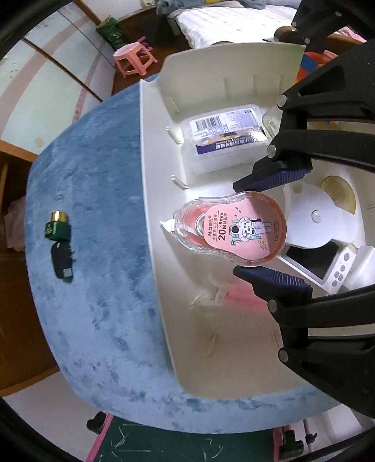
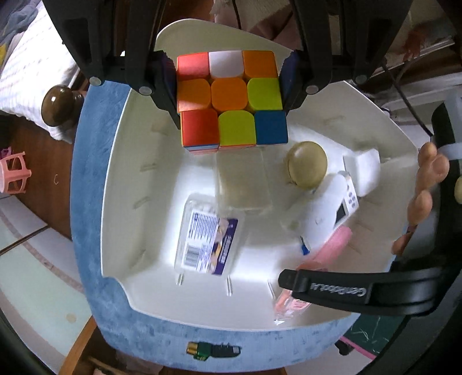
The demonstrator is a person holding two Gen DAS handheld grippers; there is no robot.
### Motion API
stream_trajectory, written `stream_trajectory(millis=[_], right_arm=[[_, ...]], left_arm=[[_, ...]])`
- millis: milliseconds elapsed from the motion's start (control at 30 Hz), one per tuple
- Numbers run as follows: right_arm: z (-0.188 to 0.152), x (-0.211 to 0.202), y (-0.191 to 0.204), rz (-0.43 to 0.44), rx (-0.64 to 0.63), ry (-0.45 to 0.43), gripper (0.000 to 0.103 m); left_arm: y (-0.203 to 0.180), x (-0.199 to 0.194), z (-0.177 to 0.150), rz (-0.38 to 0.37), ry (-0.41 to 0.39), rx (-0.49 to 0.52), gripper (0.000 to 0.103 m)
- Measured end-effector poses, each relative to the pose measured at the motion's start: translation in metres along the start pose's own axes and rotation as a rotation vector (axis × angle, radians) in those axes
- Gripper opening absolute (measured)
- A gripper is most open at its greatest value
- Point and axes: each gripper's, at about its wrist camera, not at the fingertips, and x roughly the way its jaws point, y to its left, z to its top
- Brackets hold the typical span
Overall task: Organize rigid objects
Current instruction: 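Carry the pink tape with left tool while right tool carries the cube over the tray, then release the pink tape into the tray with left tool while right tool releases the cube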
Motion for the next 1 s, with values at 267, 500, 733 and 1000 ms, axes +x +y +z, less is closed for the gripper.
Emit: stream_trajectory(millis=[267, 500, 733, 1000], right_arm=[[-0.001, -0.002, -0.003, 0.027, 0.025, -0.012, 0.065], [0.002, -0.021, 0.001, 0.038, 0.022, -0.071, 0.066], [0.001, -0.051, -0.003, 0.065, 0.027, -0.149, 0.066], [0.014, -0.087, -0.010, 0.099, 0.047, -0.227, 0.066]], left_arm=[[-0.011, 0.012, -0.005, -0.006, 0.051, 0.051, 0.064], [-0.013, -0.005, -0.006, -0.028, 0.024, 0.049, 0.082], [-0.010, -0.042, -0.005, -0.053, -0.049, 0.050, 0.082], [0.003, -0.088, 0.012, -0.041, -0.130, 0.073, 0.084]])
